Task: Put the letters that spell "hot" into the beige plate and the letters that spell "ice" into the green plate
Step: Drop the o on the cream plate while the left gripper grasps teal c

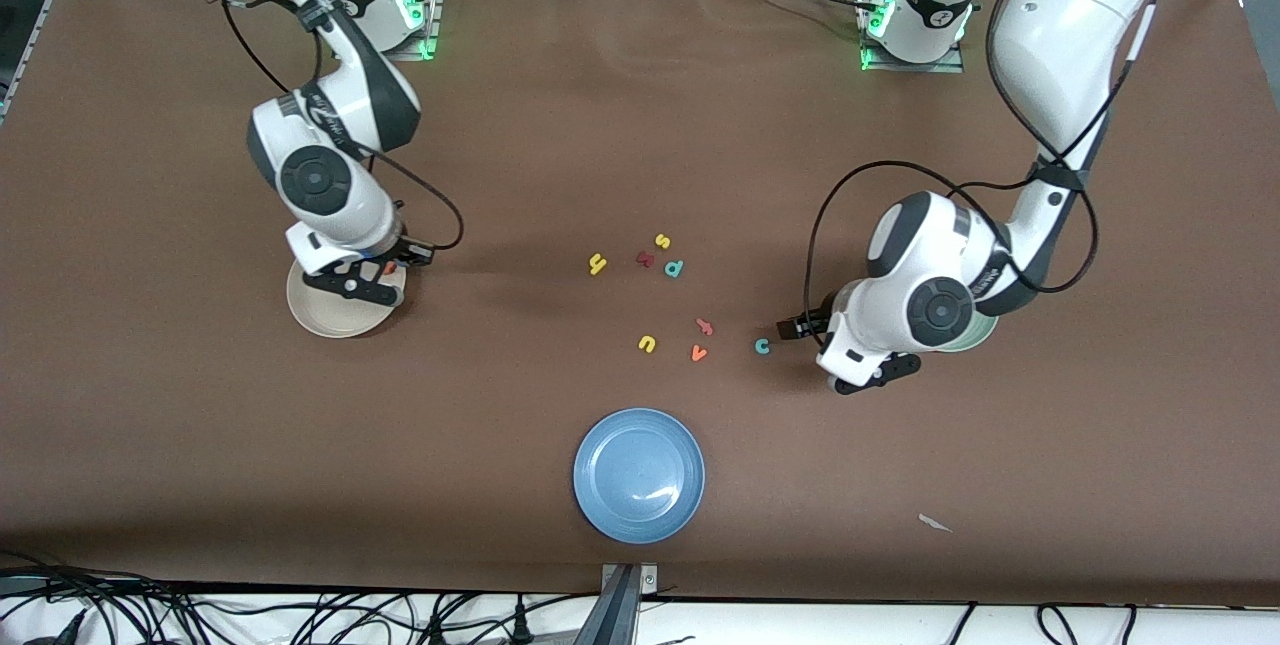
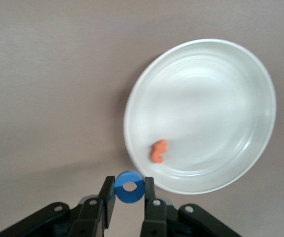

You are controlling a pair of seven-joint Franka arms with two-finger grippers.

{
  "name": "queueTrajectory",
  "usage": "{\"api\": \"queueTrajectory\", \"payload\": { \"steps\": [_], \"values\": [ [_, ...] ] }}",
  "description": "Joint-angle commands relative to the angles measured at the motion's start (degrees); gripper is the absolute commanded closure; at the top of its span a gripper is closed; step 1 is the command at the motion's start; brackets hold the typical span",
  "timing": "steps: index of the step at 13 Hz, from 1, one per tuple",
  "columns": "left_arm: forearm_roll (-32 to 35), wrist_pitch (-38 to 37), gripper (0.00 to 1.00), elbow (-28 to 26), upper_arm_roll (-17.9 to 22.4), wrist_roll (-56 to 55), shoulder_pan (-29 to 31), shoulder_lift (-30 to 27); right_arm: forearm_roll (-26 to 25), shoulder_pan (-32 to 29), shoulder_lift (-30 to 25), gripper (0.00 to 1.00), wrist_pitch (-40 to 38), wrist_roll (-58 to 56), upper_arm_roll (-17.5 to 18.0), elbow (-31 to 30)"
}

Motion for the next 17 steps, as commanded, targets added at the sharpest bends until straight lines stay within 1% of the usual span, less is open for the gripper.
{"api": "queueTrajectory", "payload": {
  "steps": [1, 3, 4, 5, 6, 7, 8, 10, 11, 12, 13, 14, 15, 16, 17],
  "values": [
    [-0.96, 7.1, 0.0, 2.1, 1.07, -7.28, -3.28, 3.91, 1.44, -5.27, -2.29, 0.87, 0.36, -10.4, 0.38, -2.67],
    [-0.6, 11.78, 0.01, 2.19, 2.64, -8.63, -6.0, 5.76, 1.44, -7.48, -1.76, 0.81, 0.36, -13.85, 0.03, -2.76],
    [1.49, 11.88, 0.01, 2.27, 4.74, -7.5, -8.19, 6.46, 1.44, -7.75, -1.67, 0.72, 0.36, -14.39, -0.14, -2.76],
    [3.77, 11.88, 0.01, 3.14, 5.89, -5.83, -9.43, 6.99, 1.44, -7.84, -1.67, 0.66, 0.36, -14.39, -0.15, -2.76],
    [4.05, 11.89, 0.05, 3.41, 5.9, -4.34, -9.44, 7.17, 1.44, -7.93, -1.67, 0.44, 0.36, -14.22, -0.15, -2.76],
    [4.23, 11.89, 0.11, 3.42, 5.9, -3.36, -9.53, 7.26, 1.44, -7.93, -1.67, 0.25, 0.36, -13.87, -0.15, -2.67],
    [4.23, 11.89, 0.16, 3.42, 5.9, -2.48, -9.62, 7.35, 1.52, -7.93, -1.67, 0.1, 0.45, -13.52, -0.15, -2.76],
    [4.49, 11.89, 0.34, 3.77, 5.99, -2.04, -10.58, 8.05, 1.52, -7.93, -1.58, 0.09, 0.36, -13.25, -0.06, -2.67],
    [4.93, 11.89, 0.39, 3.77, 6.17, -1.69, -10.85, 8.05, 1.96, -7.84, -1.41, 0.09, 0.36, -11.6, 0.2, -2.67],
    [6.42, 11.89, 0.39, 3.77, 6.17, -0.9, -10.85, 8.05, 3.53, -7.76, -0.71, 0.1, 0.36, -8.8, 0.73, -2.59],
    [8.61, 11.89, 0.39, 3.68, 6.17, -0.81, -10.94, 8.05, 5.72, -7.67, -0.36, 0.11, 0.62, -4.24, 3.43, -2.59],
    [9.58, 11.97, 0.39, 3.68, 6.08, -1.24, -10.94, 8.05, 5.92, -7.58, 0.69, 0.11, 0.8, 2.07, 6.85, -2.15],
    [9.51, 11.97, 0.39, 3.68, 6.08, -1.24, -10.94, 8.05, 5.66, -6.1, 1.49, 0.11, 0.97, 9.0, 9.15, -1.28],
    [9.42, 11.97, 0.44, 3.68, 6.08, -1.16, -10.94, 8.05, 5.65, -3.04, 2.1, 0.11, 0.98, 13.95, 9.34, 0.39],
    [9.33, 11.97, 0.53, 3.68, 6.08, -1.16, -10.85, 8.05, 5.65, -0.49, 2.72, 0.11, 0.98, 17.65, 9.35, 1.71]
  ]
}}
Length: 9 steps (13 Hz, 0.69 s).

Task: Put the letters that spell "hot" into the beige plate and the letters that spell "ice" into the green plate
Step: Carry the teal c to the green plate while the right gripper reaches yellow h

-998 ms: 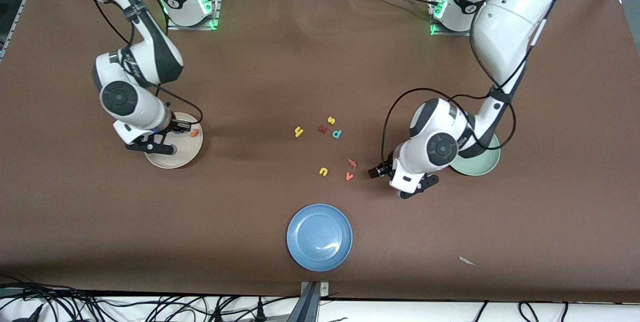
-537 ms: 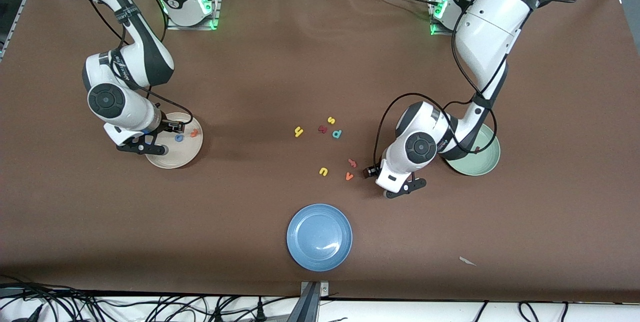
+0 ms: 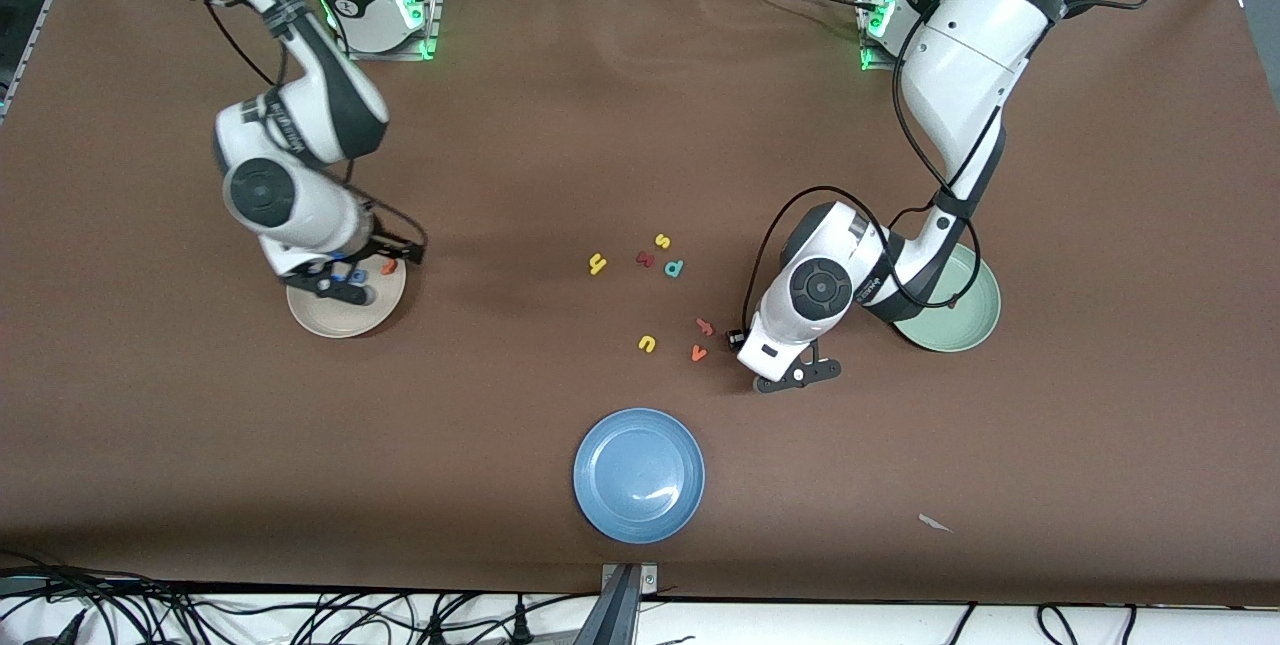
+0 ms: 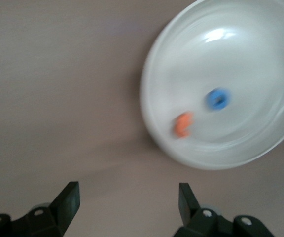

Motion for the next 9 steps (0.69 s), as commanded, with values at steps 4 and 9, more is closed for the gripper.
{"api": "queueTrajectory", "payload": {
  "steps": [4, 9],
  "values": [
    [0.96, -0.53, 0.85, 1.8, 0.65, 0.65, -0.44, 0.77, -0.25, 10.57, 5.64, 0.11, 0.41, 21.06, 0.52, 8.41],
    [1.31, -1.05, 1.0, 1.88, 0.65, 1.18, 0.26, -0.28, -9.38, 20.67, 12.05, 0.11, 8.48, 42.07, -3.51, 10.96]
  ]
}}
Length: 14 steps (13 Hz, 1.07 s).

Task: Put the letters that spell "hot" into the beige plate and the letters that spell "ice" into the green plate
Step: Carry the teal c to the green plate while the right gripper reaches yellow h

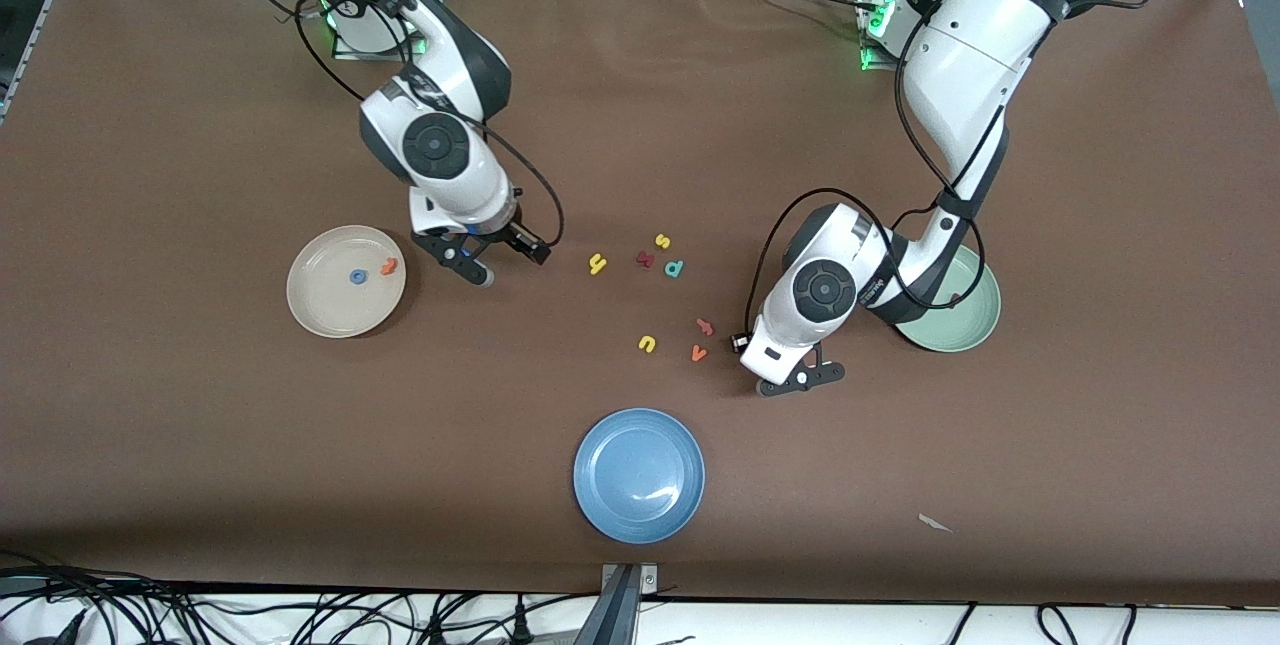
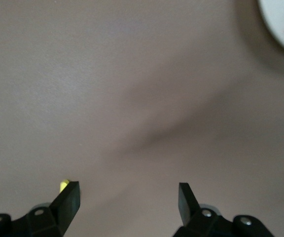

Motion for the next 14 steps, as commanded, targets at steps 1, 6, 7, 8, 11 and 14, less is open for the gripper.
{"api": "queueTrajectory", "payload": {
  "steps": [1, 6, 7, 8, 11, 14],
  "values": [
    [1.37, -2.41, 1.0, 0.99, -0.12, 2.35, 1.57, -1.43, -4.44, 7.03, 5.92, 0.11, 2.51, 10.05, -3.76, 5.57],
    [0.49, -23.57, 1.0, -0.15, -3.54, 21.3, 10.79, -8.11, -7.09, 11.62, 9.98, 0.12, 2.6, 17.8, -5.0, 9.72],
    [0.49, -27.0, 1.0, -1.2, -4.33, 25.87, 13.25, -9.16, -7.78, 12.84, 10.77, 0.12, 2.6, 19.29, -5.88, 10.94],
    [0.49, -28.95, 1.0, -3.12, -4.52, 30.1, 15.45, -10.74, -8.75, 14.07, 11.56, 0.12, 2.6, 20.79, -6.67, 11.65],
    [0.58, -29.5, 1.0, -10.5, -4.52, 42.75, 22.66, -15.23, -10.87, 18.55, 14.37, 0.12, 2.77, 24.4, -9.91, 14.28],
    [1.28, -29.15, 1.0, -14.03, -4.43, 50.34, 28.03, -15.85, -10.87, 21.9, 16.83, 0.12, 2.77, 26.25, -11.86, 17.45]
  ]
}}
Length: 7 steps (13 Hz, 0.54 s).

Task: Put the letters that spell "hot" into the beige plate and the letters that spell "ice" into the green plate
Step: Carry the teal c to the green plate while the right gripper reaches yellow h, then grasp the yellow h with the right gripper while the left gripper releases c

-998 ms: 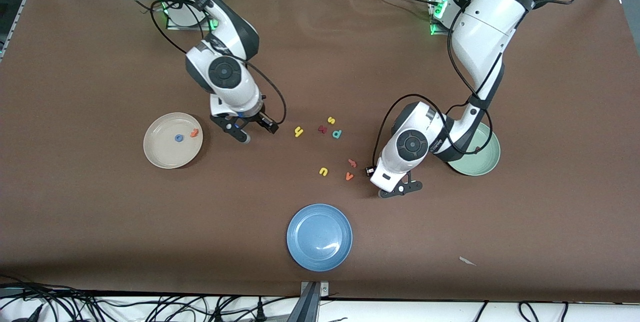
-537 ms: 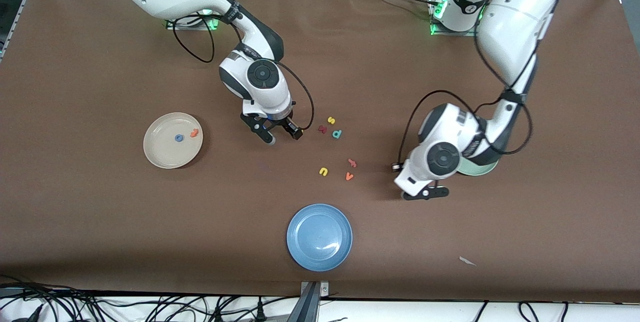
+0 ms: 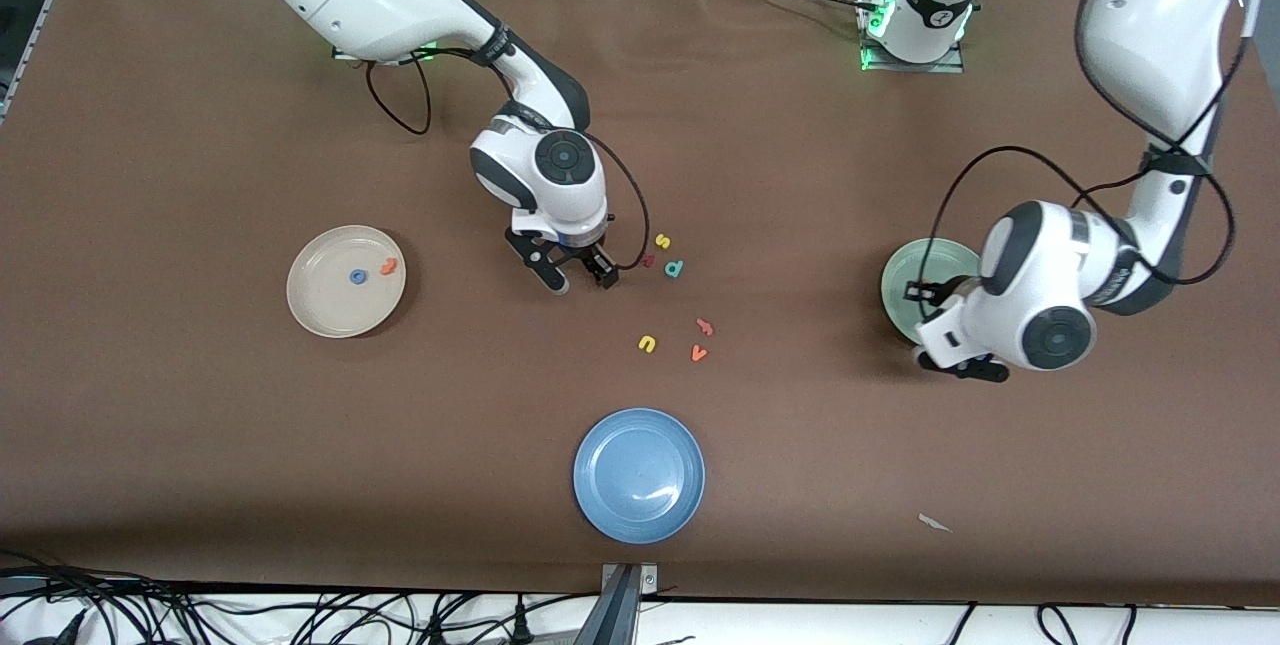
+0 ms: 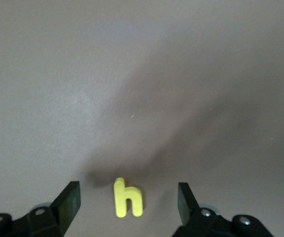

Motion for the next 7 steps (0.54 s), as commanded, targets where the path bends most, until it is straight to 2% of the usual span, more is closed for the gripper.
{"api": "queueTrajectory", "payload": {
  "steps": [1, 4, 6, 7],
  "values": [
    [1.54, 0.97, 1.0, -5.56, -1.0, 4.87, 3.56, -2.78, -1.54, 2.35, 2.87, 0.12, -0.4, 2.31, -1.18, 3.82],
    [1.72, 1.93, 1.0, -8.01, -0.91, 4.88, 3.91, -2.43, -3.38, 2.7, 3.66, 0.16, -0.4, 2.4, -1.18, 3.73],
    [1.72, 4.74, 1.0, -9.86, -0.91, 4.88, 4.27, -1.99, -4.44, 2.7, 4.19, 0.28, -0.4, 3.1, -1.18, 3.73],
    [1.72, 5.54, 0.97, -10.13, -0.82, 4.88, 4.35, -1.64, -4.44, 2.7, 4.19, 0.39, -0.4, 3.02, -1.18, 3.73]
  ]
}}
